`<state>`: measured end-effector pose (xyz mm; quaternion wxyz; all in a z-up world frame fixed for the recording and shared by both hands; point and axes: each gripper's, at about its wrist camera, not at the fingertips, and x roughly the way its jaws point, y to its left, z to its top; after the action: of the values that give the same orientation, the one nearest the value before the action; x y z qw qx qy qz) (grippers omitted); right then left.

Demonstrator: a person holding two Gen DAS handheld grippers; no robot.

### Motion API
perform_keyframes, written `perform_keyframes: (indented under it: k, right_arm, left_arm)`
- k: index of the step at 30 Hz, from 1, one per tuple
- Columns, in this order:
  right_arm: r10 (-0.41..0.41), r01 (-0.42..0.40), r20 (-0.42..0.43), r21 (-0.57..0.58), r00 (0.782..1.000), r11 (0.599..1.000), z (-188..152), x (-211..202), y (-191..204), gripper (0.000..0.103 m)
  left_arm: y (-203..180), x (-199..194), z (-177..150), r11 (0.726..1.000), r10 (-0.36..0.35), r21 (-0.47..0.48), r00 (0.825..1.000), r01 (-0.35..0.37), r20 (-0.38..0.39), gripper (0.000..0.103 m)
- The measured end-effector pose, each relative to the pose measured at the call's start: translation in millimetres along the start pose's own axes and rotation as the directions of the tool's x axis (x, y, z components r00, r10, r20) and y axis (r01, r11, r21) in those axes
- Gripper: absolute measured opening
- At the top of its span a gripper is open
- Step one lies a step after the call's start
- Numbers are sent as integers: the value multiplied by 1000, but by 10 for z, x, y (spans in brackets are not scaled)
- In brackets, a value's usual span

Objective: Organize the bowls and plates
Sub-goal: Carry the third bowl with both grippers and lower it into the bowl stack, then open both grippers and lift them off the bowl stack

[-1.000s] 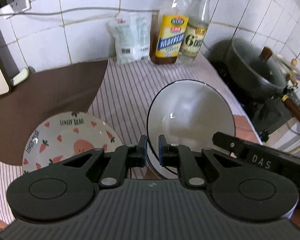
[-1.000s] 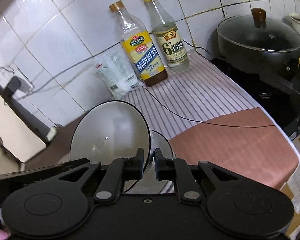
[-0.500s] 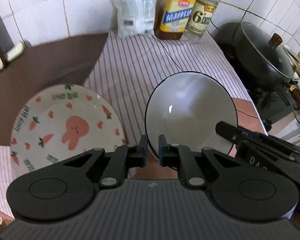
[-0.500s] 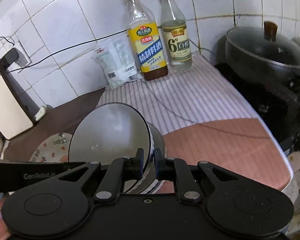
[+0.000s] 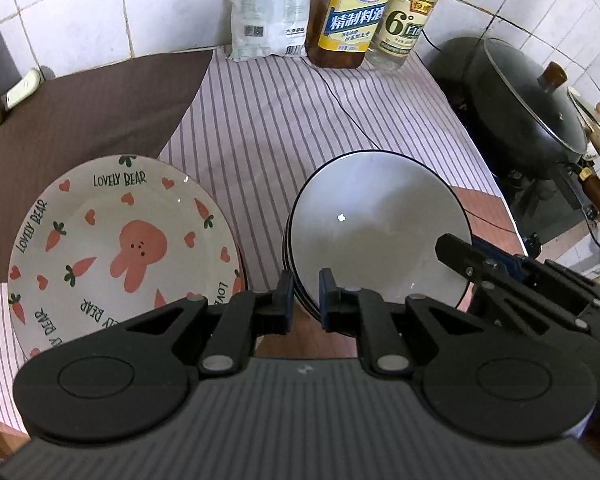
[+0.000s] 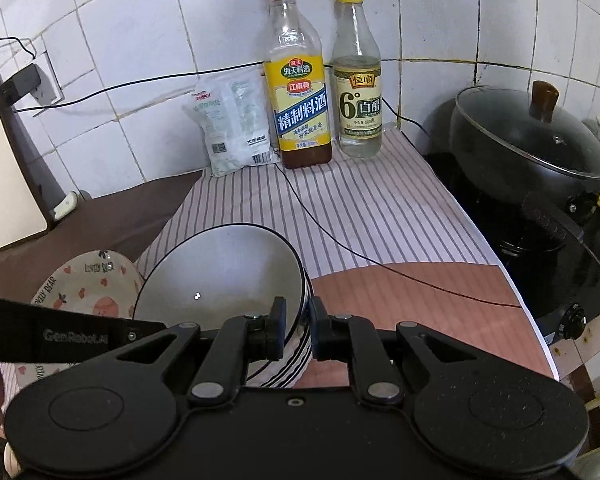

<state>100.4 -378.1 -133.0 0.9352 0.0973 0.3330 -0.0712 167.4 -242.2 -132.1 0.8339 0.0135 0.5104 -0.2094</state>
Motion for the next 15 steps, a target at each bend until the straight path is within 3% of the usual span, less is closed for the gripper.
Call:
perform_keyframes:
  k: [5, 9, 15]
  right_arm:
    - [-18, 19, 22, -47, 1000, 999, 6, -153, 5, 16]
    - [26, -24, 41, -66, 999, 998, -50, -379, -16, 16]
    - [32, -22, 81, -130, 996, 991, -189, -663, 40, 21]
  left_arm:
    - [47, -112, -30, 1000, -14, -27, 1000, 15, 23, 15]
    - [56, -300, -60, 1000, -20, -18, 999, 21, 43, 15]
    - [41, -613, -184, 999, -30, -10, 996, 31, 88, 15]
